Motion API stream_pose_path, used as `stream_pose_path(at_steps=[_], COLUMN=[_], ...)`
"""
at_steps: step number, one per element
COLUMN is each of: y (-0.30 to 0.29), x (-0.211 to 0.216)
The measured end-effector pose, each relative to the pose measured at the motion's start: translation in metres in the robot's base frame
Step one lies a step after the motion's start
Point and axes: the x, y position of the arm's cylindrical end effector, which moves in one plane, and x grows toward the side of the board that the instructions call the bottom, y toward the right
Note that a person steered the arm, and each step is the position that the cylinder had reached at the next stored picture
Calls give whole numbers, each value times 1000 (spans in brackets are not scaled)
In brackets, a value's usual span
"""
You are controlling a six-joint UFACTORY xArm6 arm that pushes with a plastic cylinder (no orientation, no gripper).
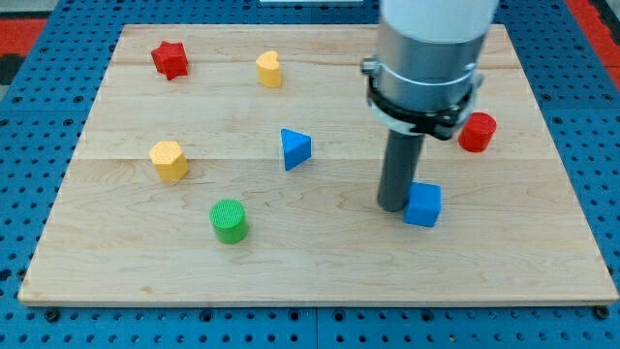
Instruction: Push blue triangle diagonally below green star
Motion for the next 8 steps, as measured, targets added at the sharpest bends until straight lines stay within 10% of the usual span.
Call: stream_pose_path(at_steps=[4, 8], y=[41, -162], x=[10, -111])
